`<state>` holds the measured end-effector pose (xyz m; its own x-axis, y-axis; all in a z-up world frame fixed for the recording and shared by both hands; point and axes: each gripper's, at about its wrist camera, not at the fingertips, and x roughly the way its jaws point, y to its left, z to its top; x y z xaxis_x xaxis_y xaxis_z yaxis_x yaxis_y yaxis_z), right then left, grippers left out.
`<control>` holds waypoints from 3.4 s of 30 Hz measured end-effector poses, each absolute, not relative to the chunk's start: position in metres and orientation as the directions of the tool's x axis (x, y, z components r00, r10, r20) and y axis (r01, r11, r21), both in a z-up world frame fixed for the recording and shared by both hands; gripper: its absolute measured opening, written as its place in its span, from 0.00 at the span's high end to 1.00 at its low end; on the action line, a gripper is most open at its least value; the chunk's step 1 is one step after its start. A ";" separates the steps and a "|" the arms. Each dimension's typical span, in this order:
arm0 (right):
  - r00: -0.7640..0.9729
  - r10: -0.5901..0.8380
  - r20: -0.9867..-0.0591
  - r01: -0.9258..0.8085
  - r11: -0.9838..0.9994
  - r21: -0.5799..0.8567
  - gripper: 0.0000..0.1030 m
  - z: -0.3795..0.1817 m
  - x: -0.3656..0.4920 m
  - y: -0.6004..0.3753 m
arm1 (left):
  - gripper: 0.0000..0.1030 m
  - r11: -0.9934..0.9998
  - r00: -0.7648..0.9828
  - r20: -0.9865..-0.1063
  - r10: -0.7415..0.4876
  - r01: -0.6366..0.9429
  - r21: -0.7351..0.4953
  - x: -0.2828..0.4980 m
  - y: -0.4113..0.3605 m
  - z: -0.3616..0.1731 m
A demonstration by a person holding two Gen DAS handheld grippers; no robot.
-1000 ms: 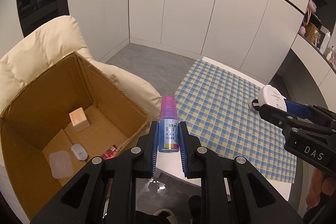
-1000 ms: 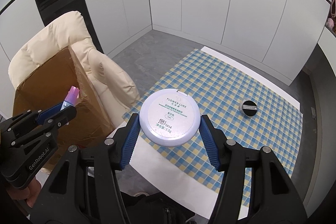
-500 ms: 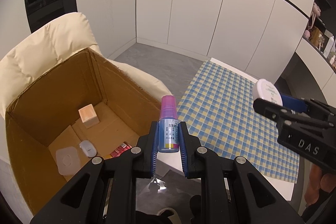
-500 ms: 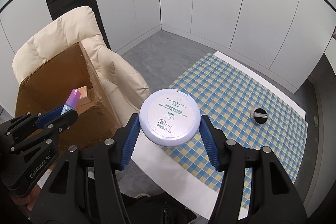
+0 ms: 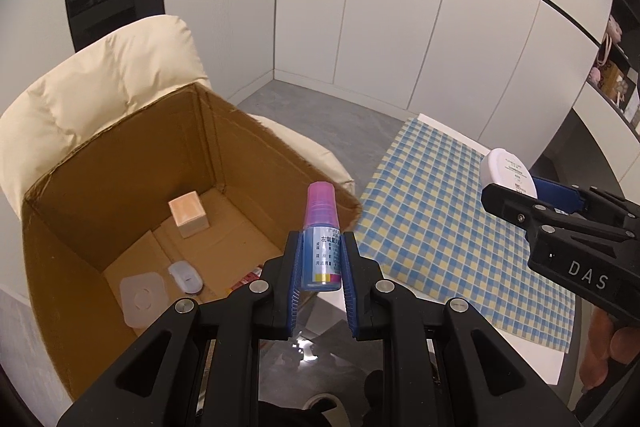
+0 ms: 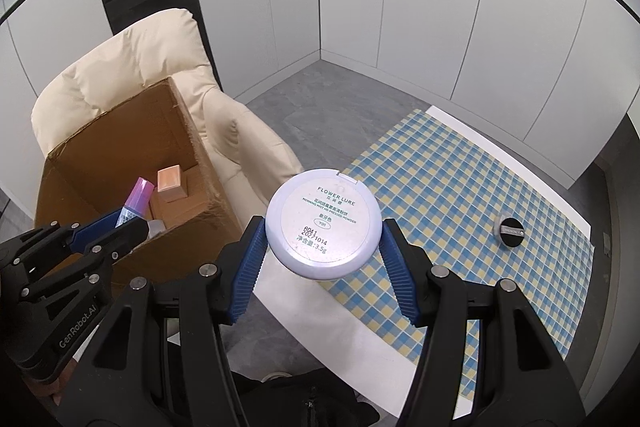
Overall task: Organize objects
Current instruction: 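Lift and carry the tube with the left tool while the right tool carries the white compact to the box, then open the left tool to drop the purple-capped tube into the box, then lower the white compact into the box and open the right tool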
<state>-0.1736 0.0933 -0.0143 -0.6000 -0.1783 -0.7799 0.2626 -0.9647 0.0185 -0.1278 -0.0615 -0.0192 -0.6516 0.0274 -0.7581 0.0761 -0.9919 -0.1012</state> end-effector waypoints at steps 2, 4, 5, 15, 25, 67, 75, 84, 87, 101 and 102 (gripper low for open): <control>-0.596 -0.187 -0.781 0.273 -0.962 0.022 0.42 -0.015 -0.174 0.089 | 0.83 -0.991 -0.652 -0.757 0.024 0.086 -0.106 -0.127 -0.066 -0.018; -0.593 -0.191 -0.782 0.282 -0.959 0.021 0.42 -0.015 -0.173 0.085 | 0.83 -0.990 -0.654 -0.756 0.018 0.092 -0.103 -0.126 -0.069 -0.018; -0.591 -0.196 -0.783 0.289 -0.957 0.022 0.42 -0.016 -0.173 0.082 | 0.83 -0.990 -0.654 -0.756 0.016 0.095 -0.103 -0.126 -0.071 -0.018; -0.580 -0.222 -0.784 0.330 -0.944 0.024 0.42 -0.017 -0.172 0.058 | 0.82 -0.986 -0.651 -0.759 -0.011 0.133 -0.100 -0.119 -0.091 -0.020; -0.574 -0.244 -0.782 0.370 -0.929 0.019 0.42 -0.018 -0.171 0.029 | 0.82 -0.978 -0.648 -0.761 -0.039 0.181 -0.104 -0.111 -0.115 -0.023; -0.531 -0.335 -0.778 0.516 -0.856 0.017 0.42 -0.019 -0.158 -0.062 | 0.37 -0.948 -0.657 -0.735 -0.168 0.312 -0.062 -0.072 -0.184 -0.019; -0.529 -0.331 -0.781 0.512 -0.859 0.017 0.42 -0.021 -0.160 -0.064 | 0.00 -0.921 -0.654 -0.711 -0.258 0.389 -0.023 -0.067 -0.193 -0.013; -0.523 -0.332 -0.785 0.520 -0.854 0.015 0.42 -0.021 -0.160 -0.068 | 0.00 -0.913 -0.639 -0.716 -0.281 0.408 -0.006 -0.065 -0.198 -0.015; -0.521 -0.333 -0.786 0.521 -0.853 0.016 0.42 -0.021 -0.160 -0.069 | 0.00 -0.912 -0.638 -0.715 -0.285 0.410 -0.002 -0.064 -0.198 -0.015; -0.511 -0.340 -0.789 0.535 -0.845 0.018 0.42 -0.022 -0.159 -0.083 | 0.00 -0.901 -0.621 -0.725 -0.299 0.433 0.000 -0.056 -0.210 -0.019; -0.513 -0.339 -0.789 0.535 -0.845 0.015 0.42 -0.023 -0.159 -0.083 | 0.00 -0.901 -0.619 -0.726 -0.299 0.435 0.000 -0.056 -0.211 -0.019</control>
